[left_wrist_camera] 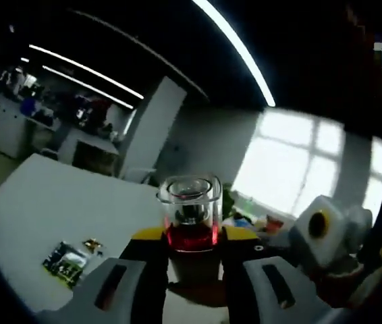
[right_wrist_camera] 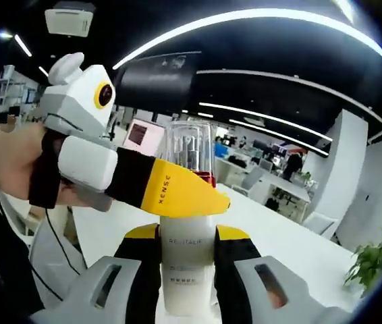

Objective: Arrange the skincare products in the storage area until every visible bottle or jar stands upright without overlapping.

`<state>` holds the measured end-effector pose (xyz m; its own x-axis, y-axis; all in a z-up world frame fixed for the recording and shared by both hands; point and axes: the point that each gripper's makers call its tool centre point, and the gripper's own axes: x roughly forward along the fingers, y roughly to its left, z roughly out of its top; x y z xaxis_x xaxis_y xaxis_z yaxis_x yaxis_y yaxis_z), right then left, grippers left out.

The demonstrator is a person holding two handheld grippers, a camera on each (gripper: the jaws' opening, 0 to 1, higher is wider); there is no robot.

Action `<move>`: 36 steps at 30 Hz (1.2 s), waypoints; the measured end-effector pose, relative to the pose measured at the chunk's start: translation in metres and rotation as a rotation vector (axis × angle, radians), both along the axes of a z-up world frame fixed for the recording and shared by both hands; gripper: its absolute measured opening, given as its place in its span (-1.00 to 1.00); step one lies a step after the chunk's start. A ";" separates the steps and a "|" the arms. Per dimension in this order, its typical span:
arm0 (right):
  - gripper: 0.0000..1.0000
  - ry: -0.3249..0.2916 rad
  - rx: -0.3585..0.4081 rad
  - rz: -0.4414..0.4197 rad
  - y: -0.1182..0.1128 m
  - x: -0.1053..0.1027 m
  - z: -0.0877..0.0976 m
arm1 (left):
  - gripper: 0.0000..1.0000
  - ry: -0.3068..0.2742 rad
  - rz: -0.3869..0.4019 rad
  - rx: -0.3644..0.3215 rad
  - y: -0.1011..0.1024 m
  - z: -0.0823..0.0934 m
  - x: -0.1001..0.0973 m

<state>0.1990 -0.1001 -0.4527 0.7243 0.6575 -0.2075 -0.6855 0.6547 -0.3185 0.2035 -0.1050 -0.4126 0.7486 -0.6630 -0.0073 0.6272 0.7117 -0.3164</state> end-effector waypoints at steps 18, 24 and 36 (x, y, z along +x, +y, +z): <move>-0.30 0.228 0.219 0.536 0.011 -0.050 0.020 | -0.53 -0.107 -0.520 0.083 -0.020 0.019 -0.051; -0.39 0.329 0.222 0.738 0.010 -0.076 0.022 | -0.53 -0.204 -0.739 0.229 -0.035 0.025 -0.079; -0.43 0.254 0.159 0.726 0.008 -0.078 -0.015 | -0.53 -0.186 -0.798 0.361 -0.044 -0.014 -0.082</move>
